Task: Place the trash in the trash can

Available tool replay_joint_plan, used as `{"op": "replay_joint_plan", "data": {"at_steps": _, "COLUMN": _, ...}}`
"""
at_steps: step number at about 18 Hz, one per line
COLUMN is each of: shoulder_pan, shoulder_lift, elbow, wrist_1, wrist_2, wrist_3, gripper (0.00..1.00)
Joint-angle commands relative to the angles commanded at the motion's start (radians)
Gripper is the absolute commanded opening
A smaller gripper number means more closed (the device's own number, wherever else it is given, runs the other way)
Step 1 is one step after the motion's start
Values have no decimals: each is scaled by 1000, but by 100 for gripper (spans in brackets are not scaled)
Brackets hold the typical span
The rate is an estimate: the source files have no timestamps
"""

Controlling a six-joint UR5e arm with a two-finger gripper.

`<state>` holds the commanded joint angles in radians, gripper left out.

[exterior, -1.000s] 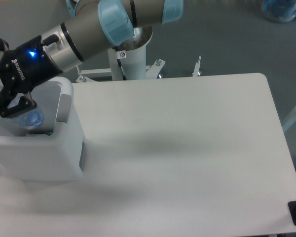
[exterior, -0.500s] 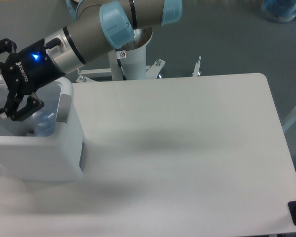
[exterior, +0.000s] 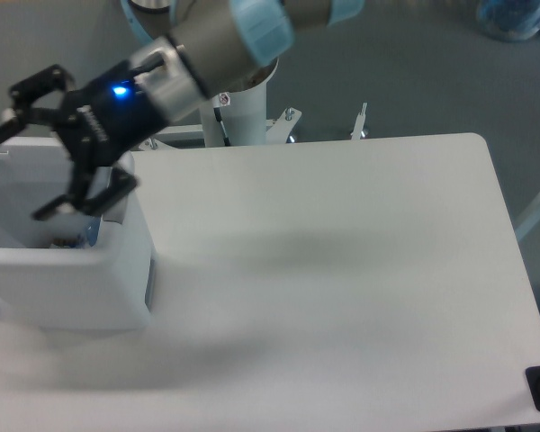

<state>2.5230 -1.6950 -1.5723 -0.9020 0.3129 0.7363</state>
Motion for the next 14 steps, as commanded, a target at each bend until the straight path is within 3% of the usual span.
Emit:
{"op": "replay_joint_plan", "data": {"at_steps": 7, "shoulder_pan": 250, "shoulder_lift": -34, "elbow": -80, "wrist_1": -2, "wrist_2": 57, "wrist_3": 147, "gripper": 100}}
{"op": "replay_joint_plan", "data": {"at_steps": 14, "shoulder_pan": 313, "shoulder_lift": -141, "elbow": -71, "wrist_1": 2, "wrist_2": 320, "wrist_3": 253, "gripper": 100}}
